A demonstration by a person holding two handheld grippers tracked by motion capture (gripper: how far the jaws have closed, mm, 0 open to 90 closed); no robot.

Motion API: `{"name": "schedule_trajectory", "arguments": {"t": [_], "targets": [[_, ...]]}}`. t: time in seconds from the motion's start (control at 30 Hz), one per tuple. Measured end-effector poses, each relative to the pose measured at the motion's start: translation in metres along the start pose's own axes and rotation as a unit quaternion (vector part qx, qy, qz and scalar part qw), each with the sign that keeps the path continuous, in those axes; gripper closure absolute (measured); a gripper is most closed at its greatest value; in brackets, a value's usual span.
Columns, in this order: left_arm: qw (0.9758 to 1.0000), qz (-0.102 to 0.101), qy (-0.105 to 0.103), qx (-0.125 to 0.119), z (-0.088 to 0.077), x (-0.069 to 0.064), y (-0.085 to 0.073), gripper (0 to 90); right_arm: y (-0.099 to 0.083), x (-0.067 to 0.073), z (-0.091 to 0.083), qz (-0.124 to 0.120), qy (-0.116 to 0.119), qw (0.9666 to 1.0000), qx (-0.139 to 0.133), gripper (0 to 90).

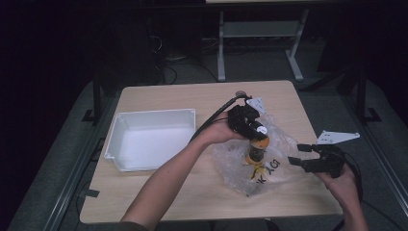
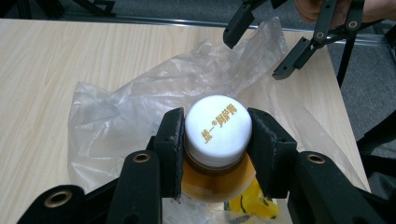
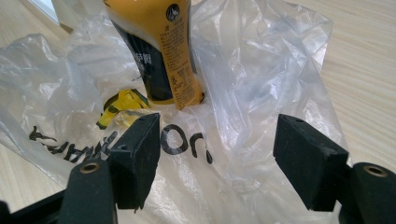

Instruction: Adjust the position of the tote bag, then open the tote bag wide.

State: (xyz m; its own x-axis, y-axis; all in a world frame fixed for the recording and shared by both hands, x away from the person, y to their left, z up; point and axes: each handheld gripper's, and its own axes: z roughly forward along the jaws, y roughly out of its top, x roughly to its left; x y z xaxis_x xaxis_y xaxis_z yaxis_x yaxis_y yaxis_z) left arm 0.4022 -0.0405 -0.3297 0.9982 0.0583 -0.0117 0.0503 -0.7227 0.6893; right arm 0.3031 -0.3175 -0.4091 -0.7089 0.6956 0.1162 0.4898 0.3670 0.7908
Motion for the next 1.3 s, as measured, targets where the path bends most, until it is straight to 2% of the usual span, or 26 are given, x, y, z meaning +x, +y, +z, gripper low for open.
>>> {"name": "schedule_trajectory", "arguments": {"t": [0.27,0.63,0.8,1.13,1.3], "targets": [[0.9999,0.005,-0.006,0.011,0.0,0.002,0.003,59.1,0.002,0.0,0.001,0.002,0.001,1.0,-0.004,30.7],[0.9987,0.017,-0.007,0.047,0.0,0.002,0.013,59.3,0.001,-0.003,-0.004,0.007,-0.003,0.9998,-0.018,30.2],[0.9991,0.012,0.002,0.041,-0.003,0.002,0.017,59.3,0.0,-0.004,-0.007,0.01,-0.005,0.9997,-0.021,30.2],[0.999,0.025,0.018,0.034,-0.025,-0.004,0.037,59.3,0.002,-0.003,-0.009,0.011,-0.003,0.9994,-0.031,29.8],[0.9985,0.031,0.021,0.041,-0.033,-0.009,0.045,59.3,0.002,-0.002,-0.011,0.013,-0.001,0.9992,-0.038,29.7]]}}
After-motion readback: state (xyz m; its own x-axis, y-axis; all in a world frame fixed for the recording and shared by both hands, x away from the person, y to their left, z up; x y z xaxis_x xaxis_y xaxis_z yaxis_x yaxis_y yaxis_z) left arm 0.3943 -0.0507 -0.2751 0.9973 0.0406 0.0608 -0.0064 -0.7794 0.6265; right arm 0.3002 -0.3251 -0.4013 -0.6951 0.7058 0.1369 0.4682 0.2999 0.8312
